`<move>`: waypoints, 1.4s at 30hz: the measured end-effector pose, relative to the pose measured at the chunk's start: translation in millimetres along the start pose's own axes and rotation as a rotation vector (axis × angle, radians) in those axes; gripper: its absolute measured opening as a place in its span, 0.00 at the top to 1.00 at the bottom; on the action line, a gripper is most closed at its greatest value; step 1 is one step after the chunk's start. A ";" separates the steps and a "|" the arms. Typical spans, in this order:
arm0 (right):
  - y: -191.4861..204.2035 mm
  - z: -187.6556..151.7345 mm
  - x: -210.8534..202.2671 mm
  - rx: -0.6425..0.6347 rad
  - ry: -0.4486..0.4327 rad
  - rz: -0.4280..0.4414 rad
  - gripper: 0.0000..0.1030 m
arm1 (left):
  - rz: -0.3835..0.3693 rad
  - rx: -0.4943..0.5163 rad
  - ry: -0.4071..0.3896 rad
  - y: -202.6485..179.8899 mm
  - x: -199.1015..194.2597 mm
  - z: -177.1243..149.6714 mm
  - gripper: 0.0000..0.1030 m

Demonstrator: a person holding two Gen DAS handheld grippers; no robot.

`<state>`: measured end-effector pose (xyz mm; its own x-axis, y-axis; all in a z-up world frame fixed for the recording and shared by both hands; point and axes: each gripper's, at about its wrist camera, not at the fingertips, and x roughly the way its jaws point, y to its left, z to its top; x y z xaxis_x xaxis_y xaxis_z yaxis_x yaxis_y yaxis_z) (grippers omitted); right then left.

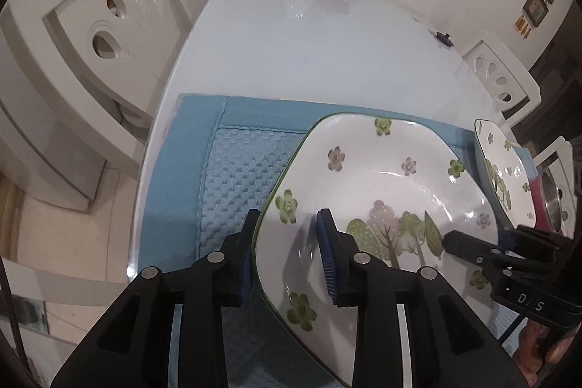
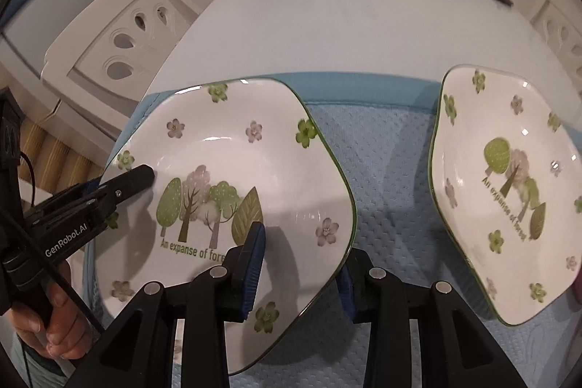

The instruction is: Organize plates and bowls

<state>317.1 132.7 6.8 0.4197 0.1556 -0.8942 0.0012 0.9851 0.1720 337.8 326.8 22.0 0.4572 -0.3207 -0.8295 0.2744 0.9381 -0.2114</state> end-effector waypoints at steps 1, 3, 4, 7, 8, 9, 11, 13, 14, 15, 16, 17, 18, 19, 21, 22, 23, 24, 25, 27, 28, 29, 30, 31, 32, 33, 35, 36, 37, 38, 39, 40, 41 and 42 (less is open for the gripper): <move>2.1 0.0 -1.6 -0.007 -0.005 -0.005 0.66 | 0.007 0.003 -0.002 -1.5 -1.3 -0.9 0.74; 3.9 1.3 -2.0 -0.010 -0.006 -0.005 0.66 | 0.006 0.003 -0.007 -1.2 -5.7 -1.0 0.74; 3.6 1.0 -3.5 -0.012 -0.009 -0.003 0.66 | 0.006 0.005 -0.015 -1.5 -9.2 -1.0 0.74; 8.0 -1.1 -9.7 -0.034 -0.020 0.020 0.68 | 0.003 0.021 -0.035 -3.7 -17.7 -1.5 0.74; 11.0 -3.0 -14.2 -0.051 -0.036 0.003 0.68 | 0.001 0.031 -0.047 -5.9 -21.8 -1.7 0.74; 13.2 -3.9 -16.4 -0.065 -0.046 -0.015 0.68 | 0.006 0.041 -0.054 -8.3 -24.1 -1.9 0.74; 12.6 -4.2 -15.9 -0.073 -0.045 -0.003 0.69 | 0.022 0.064 -0.052 -11.2 -24.2 -3.3 0.74; 11.6 -6.4 -14.1 -0.077 -0.037 -0.010 0.69 | 0.002 0.038 -0.042 -6.3 -22.0 -3.4 0.74; 13.7 -8.7 -14.1 -0.093 -0.043 -0.016 0.70 | -0.006 0.021 -0.038 -3.4 -20.3 -3.6 0.74; 16.2 -10.9 -14.1 -0.108 -0.045 -0.020 0.70 | -0.008 0.003 -0.031 0.0 -17.5 -3.8 0.74; 19.4 -13.7 -14.1 -0.119 -0.042 -0.019 0.69 | -0.002 -0.013 -0.022 3.7 -13.3 -4.2 0.74; 23.6 -17.3 -14.1 -0.132 -0.029 -0.011 0.69 | 0.009 -0.023 -0.015 7.0 -10.0 -4.6 0.74; 26.6 -21.0 -14.0 -0.146 -0.014 0.002 0.69 | 0.019 -0.035 -0.009 10.5 -7.1 -5.5 0.74; 29.5 -25.2 -12.8 -0.162 0.003 0.018 0.69 | 0.017 -0.052 -0.001 15.0 -4.1 -6.1 0.74; 28.5 -33.9 -10.0 -0.178 0.034 0.034 0.69 | -0.014 -0.065 -0.006 19.1 -4.5 -6.4 0.76; 24.4 -35.1 -10.2 -0.168 0.028 0.045 0.69 | -0.016 -0.058 -0.012 18.1 -5.9 -5.8 0.76; 17.5 -34.1 -11.2 -0.141 0.021 0.050 0.69 | -0.006 -0.042 -0.016 15.9 -6.1 -4.7 0.77; 10.0 -29.8 -11.0 -0.104 0.021 0.049 0.69 | -0.002 -0.034 -0.016 14.8 -5.1 -4.5 0.77; 4.9 -25.5 -9.2 -0.081 0.025 0.048 0.69 | 0.003 -0.031 -0.012 13.9 -3.0 -3.6 0.76; -3.0 -14.3 -1.3 -0.055 0.025 0.045 0.69 | -0.002 -0.040 -0.012 14.3 0.5 -2.5 0.74; -6.1 -9.1 4.9 -0.046 0.028 0.053 0.67 | -0.010 -0.045 -0.012 14.7 1.8 -2.3 0.73; -11.1 -3.8 12.5 -0.021 0.030 0.085 0.65 | -0.010 -0.048 -0.012 14.3 2.7 -1.8 0.72; -13.3 0.1 14.9 -0.002 0.017 0.098 0.65 | -0.007 -0.048 -0.013 13.8 3.4 -2.1 0.72; -9.9 4.6 16.4 -0.008 0.009 0.095 0.64 | 0.000 -0.045 -0.016 12.6 3.4 -2.4 0.72; -3.9 6.7 15.9 -0.026 0.009 0.073 0.63 | 0.009 -0.047 -0.016 12.3 3.3 -2.4 0.71; 1.1 7.6 13.7 -0.044 -0.005 0.047 0.63 | 0.007 -0.054 -0.017 14.0 2.6 -2.8 0.71; 3.5 6.3 9.5 -0.051 -0.016 0.047 0.65 | 0.002 -0.074 -0.021 16.2 -1.5 -3.9 0.72; 3.2 5.2 7.9 -0.041 -0.014 0.055 0.65 | 0.005 -0.068 -0.028 14.7 -5.0 -4.9 0.72; 3.4 3.5 5.9 -0.036 -0.015 0.058 0.65 | 0.010 -0.060 -0.034 12.1 -8.8 -5.6 0.72; 3.3 0.9 2.1 -0.033 -0.017 0.056 0.65 | 0.016 -0.056 -0.036 10.2 -11.3 -5.8 0.72; 2.1 -1.9 -2.3 -0.027 -0.020 0.055 0.65 | 0.017 -0.057 -0.040 8.2 -14.6 -6.0 0.72; 1.6 -3.3 -5.8 -0.017 -0.019 0.053 0.65 | 0.014 -0.064 -0.042 6.3 -18.2 -5.8 0.72; -0.2 -5.1 -10.5 -0.002 -0.015 0.050 0.65 | 0.014 -0.070 -0.044 4.5 -21.9 -6.1 0.72; -0.7 -5.9 -13.9 0.011 -0.013 0.050 0.65 | 0.014 -0.075 -0.052 2.2 -27.2 -7.1 0.72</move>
<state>305.9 130.3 16.6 0.4309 0.2036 -0.8791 -0.0103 0.9753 0.2209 319.9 338.5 40.4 0.5047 -0.3116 -0.8051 0.2039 0.9492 -0.2396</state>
